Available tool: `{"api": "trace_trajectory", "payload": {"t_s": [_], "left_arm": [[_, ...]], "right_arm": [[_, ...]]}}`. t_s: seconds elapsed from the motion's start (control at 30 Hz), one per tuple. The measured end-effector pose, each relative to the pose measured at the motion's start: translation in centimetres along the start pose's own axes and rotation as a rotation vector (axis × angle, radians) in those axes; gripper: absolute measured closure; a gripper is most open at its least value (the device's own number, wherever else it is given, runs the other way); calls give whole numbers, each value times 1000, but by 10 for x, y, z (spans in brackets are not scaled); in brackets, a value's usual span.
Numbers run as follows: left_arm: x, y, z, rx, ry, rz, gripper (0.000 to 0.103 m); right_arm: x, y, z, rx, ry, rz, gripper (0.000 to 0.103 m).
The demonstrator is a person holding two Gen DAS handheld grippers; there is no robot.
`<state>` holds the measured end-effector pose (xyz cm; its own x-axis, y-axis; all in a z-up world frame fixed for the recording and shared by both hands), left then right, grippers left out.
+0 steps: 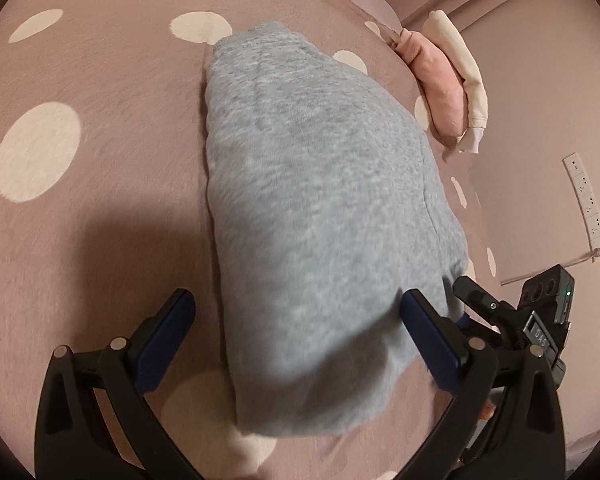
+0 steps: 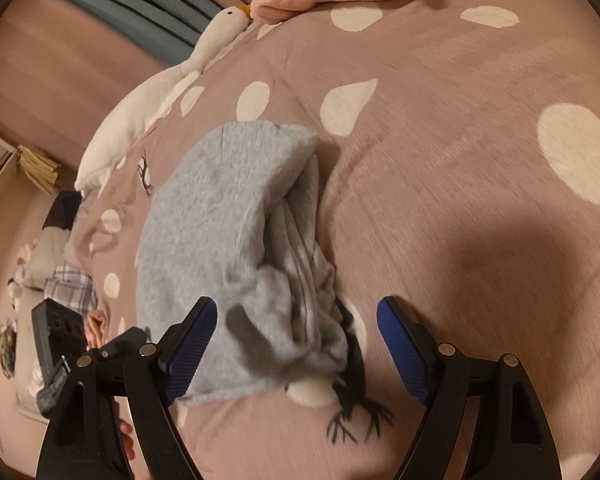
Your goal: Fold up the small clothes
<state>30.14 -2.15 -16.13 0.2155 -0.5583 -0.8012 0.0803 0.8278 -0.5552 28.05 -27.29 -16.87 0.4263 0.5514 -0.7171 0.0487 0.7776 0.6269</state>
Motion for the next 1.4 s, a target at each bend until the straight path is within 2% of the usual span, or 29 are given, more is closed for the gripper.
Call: {"api": "trace_trajectory", "payload": {"t_s": [0.57,0.87,1.07,1.3,1.4], "left_arm": [[19,-4,26,48,-4,43,0],[27,-6,39,57,-6,61,0],[32,-6,46,50,3,54,0],[34,-7,46,61,9,89,2],[34,-8,45,74,8,115,4]], "right_arm": [[25,16,21,-97,36,-17,21],[36,24,28,-145,34,-53,21],[39,26,33,-157,25,-73,29],[39,30,35,-182,19,-108,45],[39,32,33,-198,16,-126,49]]}}
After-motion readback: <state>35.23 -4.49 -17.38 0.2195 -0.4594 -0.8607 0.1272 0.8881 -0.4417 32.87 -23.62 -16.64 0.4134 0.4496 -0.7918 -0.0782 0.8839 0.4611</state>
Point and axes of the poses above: each gripper's, at about its wrist camera, not at the fingertips, and x roughly the way its jaws point, y to its left, z to its top, the point moved 5 cm from there along x, roughly the way its jaws point, and after that the axes turned 11 degrees about y, right-handed, at the moved point
